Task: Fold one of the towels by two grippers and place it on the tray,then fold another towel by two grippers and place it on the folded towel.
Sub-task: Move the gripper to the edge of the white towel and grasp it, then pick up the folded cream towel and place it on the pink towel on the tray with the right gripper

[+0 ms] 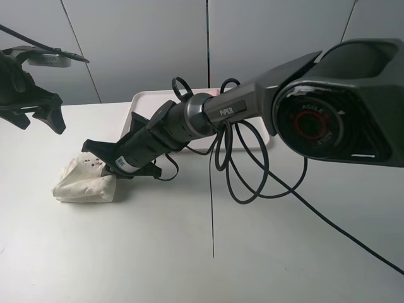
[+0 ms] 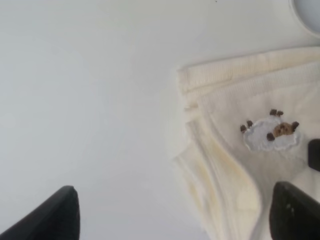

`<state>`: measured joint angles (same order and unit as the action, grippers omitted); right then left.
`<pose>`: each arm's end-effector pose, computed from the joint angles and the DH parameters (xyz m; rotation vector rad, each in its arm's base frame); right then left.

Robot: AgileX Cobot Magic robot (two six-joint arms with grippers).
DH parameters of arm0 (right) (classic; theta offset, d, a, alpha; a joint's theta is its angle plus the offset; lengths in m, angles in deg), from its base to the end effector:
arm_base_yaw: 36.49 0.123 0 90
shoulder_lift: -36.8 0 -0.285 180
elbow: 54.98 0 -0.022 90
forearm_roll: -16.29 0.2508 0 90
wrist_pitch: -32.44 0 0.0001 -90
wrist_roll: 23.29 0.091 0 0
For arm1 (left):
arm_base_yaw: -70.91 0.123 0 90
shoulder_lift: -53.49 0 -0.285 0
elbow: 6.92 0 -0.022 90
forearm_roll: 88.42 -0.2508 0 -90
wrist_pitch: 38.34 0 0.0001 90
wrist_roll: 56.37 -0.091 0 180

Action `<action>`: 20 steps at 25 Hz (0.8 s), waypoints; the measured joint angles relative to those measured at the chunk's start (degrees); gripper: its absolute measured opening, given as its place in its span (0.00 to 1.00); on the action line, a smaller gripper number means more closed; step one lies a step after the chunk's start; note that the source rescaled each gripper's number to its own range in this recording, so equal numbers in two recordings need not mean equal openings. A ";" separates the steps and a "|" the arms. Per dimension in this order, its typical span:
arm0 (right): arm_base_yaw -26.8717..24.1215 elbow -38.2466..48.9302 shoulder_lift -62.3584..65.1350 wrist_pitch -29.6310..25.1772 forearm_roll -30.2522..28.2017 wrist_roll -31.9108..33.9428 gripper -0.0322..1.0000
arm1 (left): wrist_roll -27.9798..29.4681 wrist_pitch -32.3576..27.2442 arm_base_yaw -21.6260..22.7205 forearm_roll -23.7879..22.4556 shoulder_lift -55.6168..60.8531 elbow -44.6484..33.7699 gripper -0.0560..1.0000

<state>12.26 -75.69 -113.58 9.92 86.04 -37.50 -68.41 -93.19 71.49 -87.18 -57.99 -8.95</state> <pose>0.3128 0.4064 0.0577 -0.0700 2.7378 1.1397 0.3614 0.0020 0.2192 0.2777 2.9244 0.0052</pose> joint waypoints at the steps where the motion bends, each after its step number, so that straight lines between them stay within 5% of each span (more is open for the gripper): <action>1: 0.07 0.00 0.00 0.00 0.00 0.00 0.12 | 0.00 0.00 0.00 0.00 0.00 0.00 0.97; 6: 0.14 0.00 0.00 -2.07 3.14 -3.09 0.12 | 0.00 -0.15 0.00 0.00 0.00 0.00 0.97; 12: 0.20 -0.41 0.60 -9.96 17.25 -16.57 0.12 | -0.03 -0.35 0.00 0.48 2.37 0.00 0.97; 20: -5.29 -6.83 0.73 -20.76 14.76 -18.46 0.12 | -0.13 -1.70 0.00 0.01 10.18 0.00 0.97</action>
<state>6.97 -82.52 -112.85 -10.84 100.79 -55.96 -68.54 -94.89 71.49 -87.17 -47.82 -8.95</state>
